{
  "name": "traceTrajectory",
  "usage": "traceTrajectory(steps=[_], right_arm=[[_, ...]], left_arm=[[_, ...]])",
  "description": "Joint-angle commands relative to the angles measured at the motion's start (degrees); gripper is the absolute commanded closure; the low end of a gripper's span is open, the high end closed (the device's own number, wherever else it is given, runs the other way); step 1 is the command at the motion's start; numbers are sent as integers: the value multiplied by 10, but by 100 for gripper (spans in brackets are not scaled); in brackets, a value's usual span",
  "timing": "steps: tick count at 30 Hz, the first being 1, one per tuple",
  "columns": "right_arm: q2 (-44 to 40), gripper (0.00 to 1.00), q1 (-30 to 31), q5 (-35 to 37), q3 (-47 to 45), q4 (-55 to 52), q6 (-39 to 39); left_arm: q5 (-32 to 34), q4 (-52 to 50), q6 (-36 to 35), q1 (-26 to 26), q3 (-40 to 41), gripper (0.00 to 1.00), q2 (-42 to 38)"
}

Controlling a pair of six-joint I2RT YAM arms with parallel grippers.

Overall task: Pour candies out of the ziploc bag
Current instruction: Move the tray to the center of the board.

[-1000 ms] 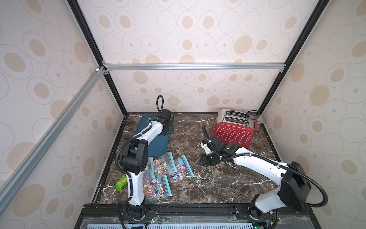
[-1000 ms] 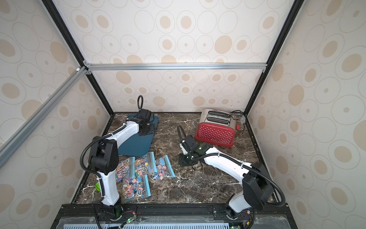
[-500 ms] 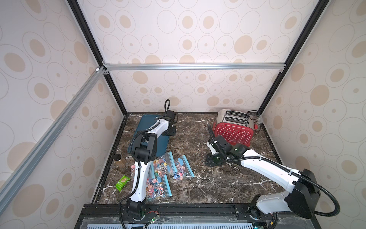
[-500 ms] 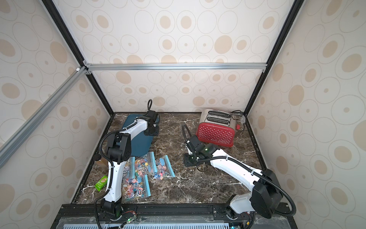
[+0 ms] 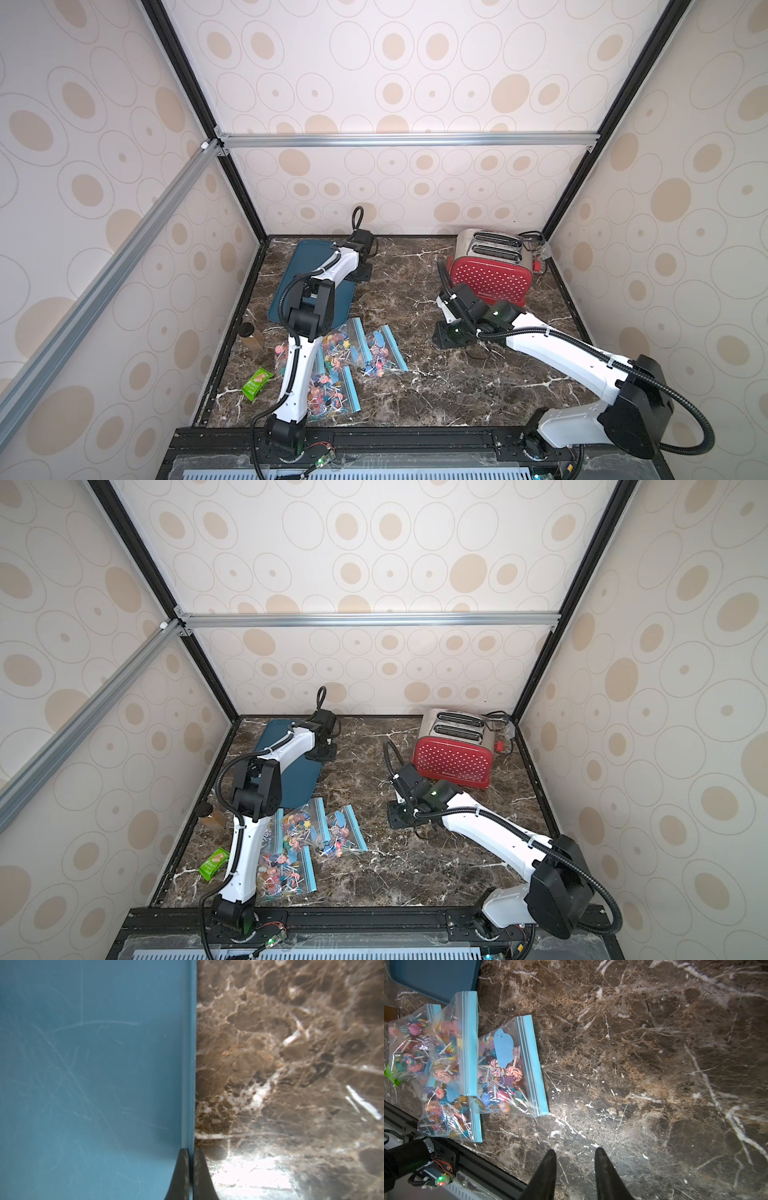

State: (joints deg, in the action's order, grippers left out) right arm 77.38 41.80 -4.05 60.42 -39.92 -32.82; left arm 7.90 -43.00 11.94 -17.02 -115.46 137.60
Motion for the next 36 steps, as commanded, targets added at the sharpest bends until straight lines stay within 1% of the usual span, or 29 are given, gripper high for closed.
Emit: traceTrajectory(steps=[1, 6, 10, 13, 16, 19, 23, 25, 27, 28, 30, 31, 32, 34, 36], right_arm=[[-31, 66, -6, 26, -13, -20, -22], [-64, 67, -12, 61, -36, -19, -58], [-96, 67, -17, 85, -64, -9, -99], [-123, 67, -20, 108, -83, -7, -129], [-155, 65, -24, 135, -100, -4, -160], [-179, 63, -27, 157, -108, -3, -181], [-175, 61, -32, 157, -99, -1, -173], [-156, 60, -35, 148, -86, -2, -157], [-132, 59, -39, 136, -72, 6, -133], [-115, 58, -43, 125, -63, 10, -114], [-74, 57, -49, 106, -35, 16, -69], [-47, 57, -51, 99, -17, 16, -44], [-26, 56, -51, 91, -1, 21, -17], [30, 55, -55, 70, 39, 24, 38], [78, 54, -62, 50, 75, 30, 84]], left_arm=[[-2, -52, -37, -9, -4, 100, 37], [6, -54, -93, -54, -8, 100, 32], [-13, -49, -116, -88, 20, 100, 8], [-29, -31, -128, -112, 74, 100, -25], [-27, -11, -142, -142, 140, 100, -64], [-15, 1, -137, -165, 203, 100, -106], [-13, 20, -118, -184, 280, 100, -171], [-9, 29, -110, -192, 313, 100, -212], [-5, 28, -99, -193, 328, 100, -245], [3, 24, -94, -193, 332, 95, -259], [24, 13, -80, -193, 329, 73, -282], [41, 6, -70, -194, 326, 58, -294], [58, 0, -60, -193, 322, 49, -304], [98, -23, -38, -193, 303, 36, -319], [142, -51, -7, -191, 274, 32, -323]])
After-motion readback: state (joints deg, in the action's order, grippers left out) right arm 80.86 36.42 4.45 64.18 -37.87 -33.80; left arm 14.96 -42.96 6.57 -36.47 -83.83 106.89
